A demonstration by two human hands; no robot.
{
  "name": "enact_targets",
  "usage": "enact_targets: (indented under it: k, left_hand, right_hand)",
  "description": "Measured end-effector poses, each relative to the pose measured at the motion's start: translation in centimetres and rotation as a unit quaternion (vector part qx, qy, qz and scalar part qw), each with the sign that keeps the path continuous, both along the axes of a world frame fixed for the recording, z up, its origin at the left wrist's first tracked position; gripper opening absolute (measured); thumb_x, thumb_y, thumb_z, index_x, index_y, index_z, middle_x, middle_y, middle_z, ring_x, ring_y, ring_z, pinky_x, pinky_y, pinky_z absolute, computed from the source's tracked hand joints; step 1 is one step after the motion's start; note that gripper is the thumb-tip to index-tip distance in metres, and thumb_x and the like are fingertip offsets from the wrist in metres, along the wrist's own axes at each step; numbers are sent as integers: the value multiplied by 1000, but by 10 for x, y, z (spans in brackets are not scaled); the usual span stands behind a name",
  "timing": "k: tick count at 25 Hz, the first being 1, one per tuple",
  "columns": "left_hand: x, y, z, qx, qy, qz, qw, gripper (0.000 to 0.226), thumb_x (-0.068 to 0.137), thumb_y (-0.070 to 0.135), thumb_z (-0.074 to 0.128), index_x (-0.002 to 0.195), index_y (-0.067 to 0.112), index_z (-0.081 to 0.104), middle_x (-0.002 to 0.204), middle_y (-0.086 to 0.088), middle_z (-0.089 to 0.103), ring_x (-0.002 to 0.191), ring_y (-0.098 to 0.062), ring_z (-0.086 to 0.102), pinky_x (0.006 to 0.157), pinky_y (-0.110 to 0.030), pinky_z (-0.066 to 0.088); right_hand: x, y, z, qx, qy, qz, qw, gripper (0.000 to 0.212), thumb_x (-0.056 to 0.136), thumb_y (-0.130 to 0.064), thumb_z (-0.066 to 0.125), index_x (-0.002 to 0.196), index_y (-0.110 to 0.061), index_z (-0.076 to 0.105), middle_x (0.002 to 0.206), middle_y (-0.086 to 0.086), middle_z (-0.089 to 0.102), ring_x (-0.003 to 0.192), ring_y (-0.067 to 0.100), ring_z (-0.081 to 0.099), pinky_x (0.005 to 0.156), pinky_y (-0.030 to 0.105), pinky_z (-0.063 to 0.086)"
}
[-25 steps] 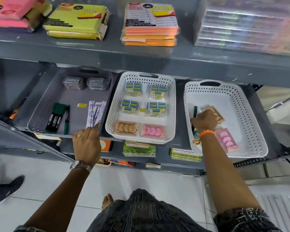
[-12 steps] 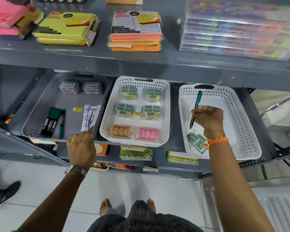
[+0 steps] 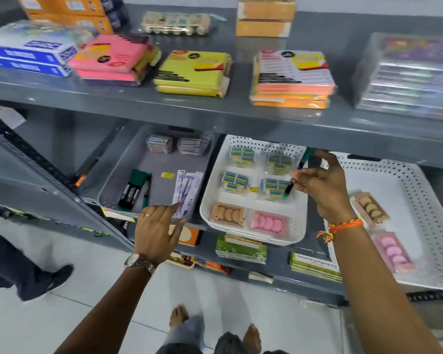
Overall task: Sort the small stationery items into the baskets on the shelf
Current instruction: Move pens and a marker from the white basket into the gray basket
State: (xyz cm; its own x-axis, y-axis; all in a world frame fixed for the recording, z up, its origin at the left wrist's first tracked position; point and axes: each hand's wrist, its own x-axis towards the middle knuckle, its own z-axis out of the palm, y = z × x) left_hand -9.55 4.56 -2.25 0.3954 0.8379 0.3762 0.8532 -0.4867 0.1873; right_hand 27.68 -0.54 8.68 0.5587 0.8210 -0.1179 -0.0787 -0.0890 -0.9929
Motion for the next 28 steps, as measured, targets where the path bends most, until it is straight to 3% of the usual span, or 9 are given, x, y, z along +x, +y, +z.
enact_targets:
  k: [2,5,9,11,14,19,24,28]
  left_hand:
    - [-27,8,7,5,4,-9,1000,48,87,48,64,122,16,66,98,-2,68,91,-28,59,84,-40,39]
    - [-65,20,8,-9,-6,7,1000,56,82,53,65,121,12,62,99,-6,65,92,-30,58,86,-43,41]
    - [-112,34,0,-27,-32,46,998,52,83,54,64,108,9,61,94,-8,62,89,-32,56,81,-44,44]
    - [-127,40,-5,-22,-34,24,999,46,83,50,64,105,10,59,91,-8,58,85,-31,53,77,-44,45]
    - [-136,41,-14,-14,-43,-30,999,45,84,41,69,110,6,61,101,-12,61,95,-34,57,89,-45,46]
    - [-149,48,-30,7,-81,-109,991,56,79,29,76,124,1,59,119,-16,64,118,-34,56,115,-44,35]
    - [-157,51,-39,24,-87,-140,986,61,79,28,74,132,6,50,121,-16,64,123,-32,53,120,-40,27]
    - [-157,54,-45,23,-80,-138,987,62,80,29,71,133,6,48,124,-17,63,125,-32,51,117,-47,34]
  right_hand:
    - [-33,23,4,26,-16,45,998,69,79,13,71,129,-23,42,86,13,56,74,15,65,61,30,62]
    - [-88,57,5,16,-10,100,995,70,78,13,71,127,-25,39,86,16,53,73,22,66,60,31,62]
    - [-183,111,-8,-44,-29,217,975,81,78,17,70,140,-17,31,72,11,59,56,6,69,54,29,61]
    - [-228,136,-20,-78,-53,263,960,80,78,14,72,140,-15,30,68,12,58,52,7,68,53,31,61]
    - [-277,166,-41,-122,-151,299,934,81,72,0,83,134,-14,33,66,12,63,61,23,71,66,45,63]
    - [-321,195,-64,-170,-272,324,890,87,64,-12,91,128,-12,32,81,17,69,64,28,72,65,48,62]
    - [-330,202,-79,-182,-387,325,844,89,55,-29,95,120,-13,38,98,18,66,86,33,68,74,47,59]
    - [-326,209,-79,-178,-450,341,805,87,54,-42,93,122,-15,47,107,14,68,96,33,66,80,45,56]
